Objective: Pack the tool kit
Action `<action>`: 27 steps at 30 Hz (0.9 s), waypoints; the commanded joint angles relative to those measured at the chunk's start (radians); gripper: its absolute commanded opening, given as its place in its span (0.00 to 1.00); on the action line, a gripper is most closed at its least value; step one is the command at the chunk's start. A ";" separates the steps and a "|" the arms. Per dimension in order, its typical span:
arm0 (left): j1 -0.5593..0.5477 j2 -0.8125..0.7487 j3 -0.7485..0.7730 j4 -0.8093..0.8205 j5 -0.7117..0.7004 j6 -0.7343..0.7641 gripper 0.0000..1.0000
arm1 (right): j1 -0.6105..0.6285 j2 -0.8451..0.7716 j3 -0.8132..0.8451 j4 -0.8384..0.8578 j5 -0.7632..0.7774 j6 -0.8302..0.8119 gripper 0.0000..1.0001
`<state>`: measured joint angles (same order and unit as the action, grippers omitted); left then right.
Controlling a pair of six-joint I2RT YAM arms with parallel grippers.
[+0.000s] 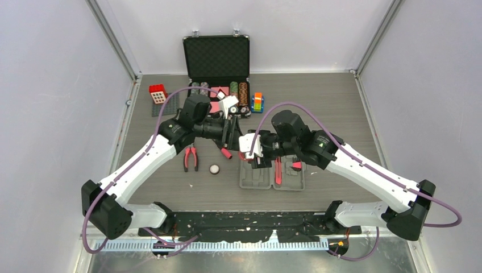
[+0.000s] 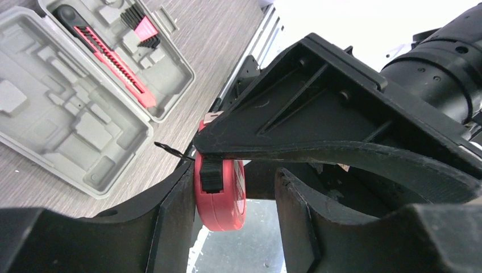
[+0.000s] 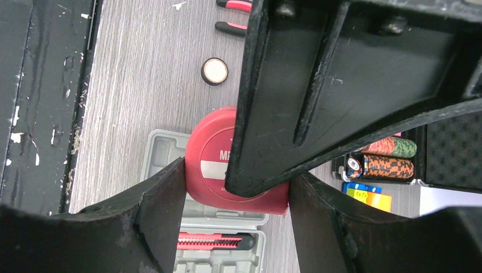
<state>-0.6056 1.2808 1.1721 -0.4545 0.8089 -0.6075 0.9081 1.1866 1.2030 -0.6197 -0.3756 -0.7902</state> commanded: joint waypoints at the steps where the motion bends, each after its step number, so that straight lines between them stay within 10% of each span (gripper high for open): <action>1: -0.009 -0.025 0.014 -0.023 0.029 0.050 0.52 | 0.006 0.007 0.054 0.030 0.015 -0.038 0.25; 6: -0.008 -0.023 -0.002 -0.029 0.028 0.071 0.41 | 0.007 0.006 0.058 0.032 0.007 -0.038 0.25; 12: -0.009 -0.045 -0.017 -0.012 0.032 0.096 0.00 | 0.006 -0.010 0.032 0.076 0.026 -0.018 0.24; 15: -0.009 -0.087 -0.056 0.045 0.009 0.097 0.00 | 0.006 -0.023 -0.001 0.148 0.062 0.044 0.28; 23: -0.008 -0.274 -0.245 0.254 -0.386 0.078 0.00 | 0.005 -0.104 -0.054 0.367 0.235 0.407 0.93; 27: -0.013 -0.373 -0.353 0.411 -0.558 0.084 0.00 | 0.004 -0.147 -0.072 0.438 0.385 0.649 0.96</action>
<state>-0.6106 0.9825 0.8951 -0.2581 0.4870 -0.5575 0.9176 1.1141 1.1271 -0.3740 -0.1757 -0.4480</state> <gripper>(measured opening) 0.190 0.964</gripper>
